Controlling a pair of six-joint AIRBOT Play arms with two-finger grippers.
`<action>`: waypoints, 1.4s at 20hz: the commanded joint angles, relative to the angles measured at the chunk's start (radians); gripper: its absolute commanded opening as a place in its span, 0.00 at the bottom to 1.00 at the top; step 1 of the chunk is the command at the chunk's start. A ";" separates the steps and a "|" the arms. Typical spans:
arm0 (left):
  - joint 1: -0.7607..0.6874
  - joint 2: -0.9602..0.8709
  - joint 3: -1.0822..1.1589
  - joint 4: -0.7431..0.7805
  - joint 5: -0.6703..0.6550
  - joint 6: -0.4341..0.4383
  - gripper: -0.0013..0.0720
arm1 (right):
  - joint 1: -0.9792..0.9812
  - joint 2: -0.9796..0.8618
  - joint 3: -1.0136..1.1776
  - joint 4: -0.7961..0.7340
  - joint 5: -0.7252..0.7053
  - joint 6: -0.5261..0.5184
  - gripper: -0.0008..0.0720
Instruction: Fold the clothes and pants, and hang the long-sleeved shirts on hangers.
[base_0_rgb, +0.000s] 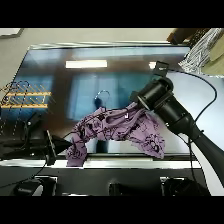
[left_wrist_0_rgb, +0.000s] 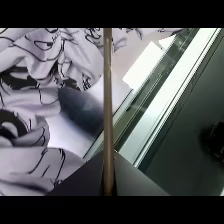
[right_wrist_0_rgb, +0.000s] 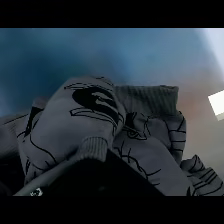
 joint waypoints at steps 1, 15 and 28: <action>-0.095 -0.045 0.000 -0.001 0.106 0.005 0.05 | 0.001 0.018 0.003 0.041 0.001 0.001 0.06; -0.272 -0.129 0.072 0.228 0.226 -0.231 0.05 | 0.001 0.167 0.006 -0.042 0.163 -0.044 0.06; -0.513 -0.233 0.086 0.150 0.487 -0.249 0.05 | 0.001 0.161 0.007 0.090 -0.004 -0.055 0.06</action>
